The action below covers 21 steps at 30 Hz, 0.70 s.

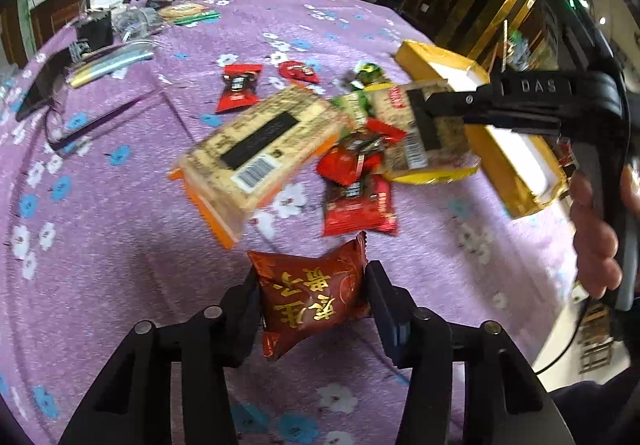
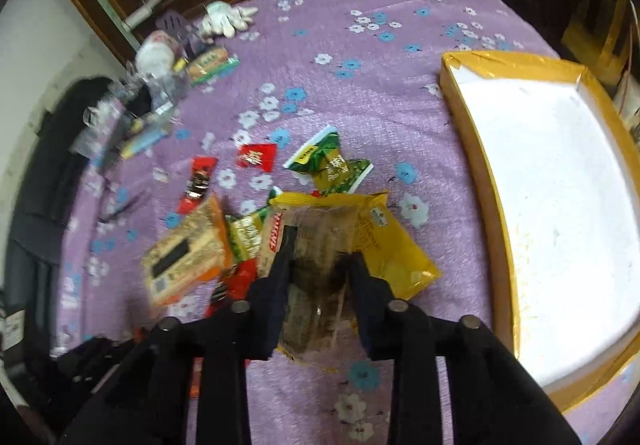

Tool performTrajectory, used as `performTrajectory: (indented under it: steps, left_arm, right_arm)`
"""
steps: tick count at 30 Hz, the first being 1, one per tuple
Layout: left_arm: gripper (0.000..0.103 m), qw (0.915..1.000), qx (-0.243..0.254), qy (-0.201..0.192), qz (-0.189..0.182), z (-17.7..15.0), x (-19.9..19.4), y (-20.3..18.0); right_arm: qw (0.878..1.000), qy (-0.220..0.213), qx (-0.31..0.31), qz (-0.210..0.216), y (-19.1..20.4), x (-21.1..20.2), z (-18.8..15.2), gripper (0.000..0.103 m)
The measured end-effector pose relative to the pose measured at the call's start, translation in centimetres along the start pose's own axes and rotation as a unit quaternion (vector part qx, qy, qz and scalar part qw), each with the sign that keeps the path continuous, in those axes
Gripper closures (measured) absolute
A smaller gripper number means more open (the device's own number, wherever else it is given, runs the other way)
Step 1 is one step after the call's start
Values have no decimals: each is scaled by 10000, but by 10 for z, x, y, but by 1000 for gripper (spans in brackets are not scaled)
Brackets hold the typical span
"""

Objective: Organize snacks
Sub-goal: 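Lift the red candy bag with the left tool while the right tool lifts the cracker roll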

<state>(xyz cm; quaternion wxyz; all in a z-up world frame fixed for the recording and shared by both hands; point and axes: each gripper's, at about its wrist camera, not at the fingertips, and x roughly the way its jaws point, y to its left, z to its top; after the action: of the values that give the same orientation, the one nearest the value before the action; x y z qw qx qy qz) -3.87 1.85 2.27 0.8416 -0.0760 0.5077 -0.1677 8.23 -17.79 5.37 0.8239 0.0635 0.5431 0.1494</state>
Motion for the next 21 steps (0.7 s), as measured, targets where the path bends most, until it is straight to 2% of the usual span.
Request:
performTrajectory:
  steps: [3, 7, 10, 13, 15, 16, 18, 21]
  left_arm:
    - [53, 9999, 140, 47, 1, 0, 2, -9]
    - [53, 9995, 290, 112, -67, -6, -5, -15]
    - [53, 9995, 280, 111, -79, -14, -13, -13]
    - [53, 9998, 172, 95, -75, -20, -20, -7]
    - [53, 9999, 72, 92, -102, -23, -22, -3]
    - [53, 9999, 30, 77, -94, -24, -23, -2]
    - [53, 9999, 3, 62, -80, -24, -23, -2]
    - [53, 10000, -13, 50, -37, -25, -23, -4]
  right_arm:
    - [9993, 208, 127, 292, -1, 0, -5, 76]
    - [9940, 781, 381, 662, -8, 2, -27, 76]
    - [9863, 1442, 62, 794, -7, 3, -52, 76]
    - [9814, 1710, -427, 763, -4, -9, -73, 75]
    - [9828, 1516, -787, 704, 2, -22, -75, 72]
    - [9833, 1360, -985, 699, 6, -28, -72, 66]
    - [9837, 1011, -1298, 725, 16, -35, -61, 49]
    - [9797, 599, -1668, 937, 31, -29, -33, 39]
